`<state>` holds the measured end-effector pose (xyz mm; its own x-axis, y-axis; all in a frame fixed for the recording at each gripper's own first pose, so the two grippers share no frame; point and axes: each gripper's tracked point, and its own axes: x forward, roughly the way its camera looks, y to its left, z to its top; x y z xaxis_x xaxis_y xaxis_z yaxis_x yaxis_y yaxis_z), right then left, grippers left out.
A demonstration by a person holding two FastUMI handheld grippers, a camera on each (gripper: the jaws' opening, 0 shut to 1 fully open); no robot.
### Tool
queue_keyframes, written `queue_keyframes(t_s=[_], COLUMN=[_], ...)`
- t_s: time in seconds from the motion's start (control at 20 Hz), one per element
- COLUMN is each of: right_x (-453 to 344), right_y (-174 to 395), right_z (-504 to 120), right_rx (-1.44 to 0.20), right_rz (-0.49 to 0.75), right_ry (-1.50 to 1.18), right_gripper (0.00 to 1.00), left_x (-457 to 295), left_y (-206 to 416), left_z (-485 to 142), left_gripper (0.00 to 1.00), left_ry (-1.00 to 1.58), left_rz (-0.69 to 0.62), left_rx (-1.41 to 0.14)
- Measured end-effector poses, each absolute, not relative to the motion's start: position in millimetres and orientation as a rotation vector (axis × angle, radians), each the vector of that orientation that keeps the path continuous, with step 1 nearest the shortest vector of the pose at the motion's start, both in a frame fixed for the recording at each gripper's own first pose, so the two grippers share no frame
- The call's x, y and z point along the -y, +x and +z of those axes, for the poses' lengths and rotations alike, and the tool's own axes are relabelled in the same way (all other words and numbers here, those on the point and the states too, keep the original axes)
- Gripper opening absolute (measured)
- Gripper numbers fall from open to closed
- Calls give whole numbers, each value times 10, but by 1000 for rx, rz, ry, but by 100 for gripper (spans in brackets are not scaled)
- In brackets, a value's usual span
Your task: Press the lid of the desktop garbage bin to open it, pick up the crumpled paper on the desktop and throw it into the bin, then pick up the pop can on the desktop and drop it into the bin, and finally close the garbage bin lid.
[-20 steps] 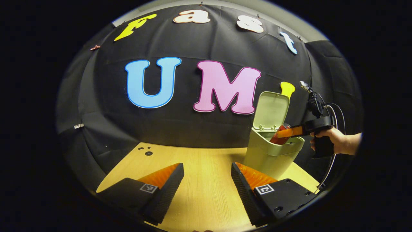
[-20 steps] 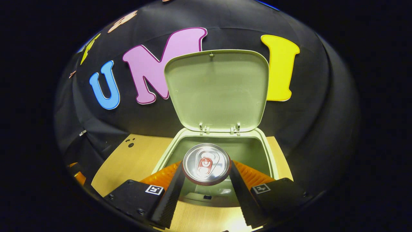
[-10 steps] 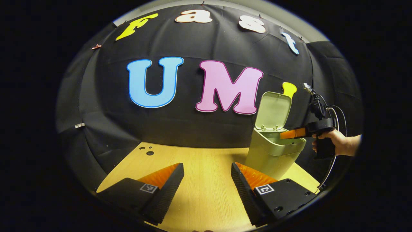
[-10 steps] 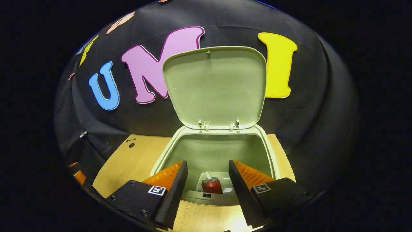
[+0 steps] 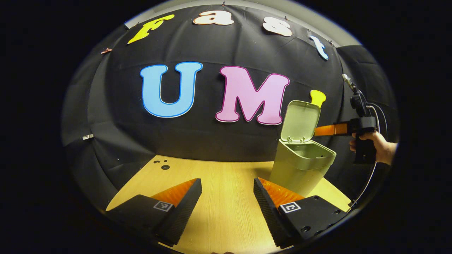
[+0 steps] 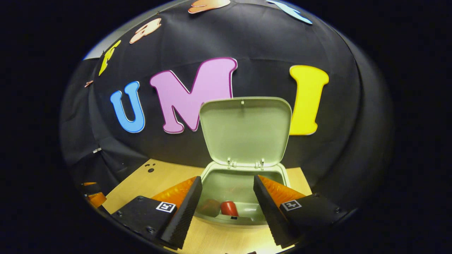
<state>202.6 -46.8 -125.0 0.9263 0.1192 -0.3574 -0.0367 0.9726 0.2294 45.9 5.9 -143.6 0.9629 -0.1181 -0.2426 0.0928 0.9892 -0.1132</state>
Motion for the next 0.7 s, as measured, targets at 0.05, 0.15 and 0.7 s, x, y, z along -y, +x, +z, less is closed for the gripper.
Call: queue_keyframes(t_s=[0.05, 0.15, 0.7], right_x=[481, 493, 767], right_y=[2063, 2136, 2819], right_z=[-1099, -839, -164], right_rx=[-347, -295, -152], right_rz=[80, 83, 6], right_ry=[217, 226, 261], right_gripper=[93, 93, 93], left_x=[-53, -35, -40], left_y=[464, 463, 420], left_z=[-1441, -1432, -1425], left_gripper=[94, 94, 94], left_ry=[-101, -100, -97], left_rz=[-108, -112, -106], left_rx=[-251, -250, -246])
